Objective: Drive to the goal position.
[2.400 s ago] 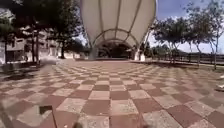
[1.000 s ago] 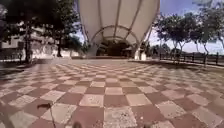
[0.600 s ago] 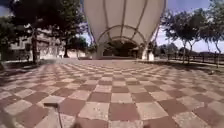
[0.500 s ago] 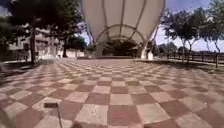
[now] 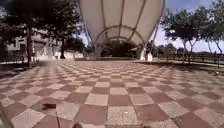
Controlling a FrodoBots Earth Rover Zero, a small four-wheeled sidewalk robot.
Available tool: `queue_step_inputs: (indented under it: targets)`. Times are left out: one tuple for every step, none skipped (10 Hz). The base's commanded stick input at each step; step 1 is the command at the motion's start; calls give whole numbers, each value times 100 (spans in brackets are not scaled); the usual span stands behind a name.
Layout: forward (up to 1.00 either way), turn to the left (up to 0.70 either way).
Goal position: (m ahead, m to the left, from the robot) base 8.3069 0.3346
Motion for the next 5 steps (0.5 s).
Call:
queue_step_inputs:
  targets:
    - [70,0]
    - [70,0]
    - [70,0]
    - [70,0]
    - [70,0]
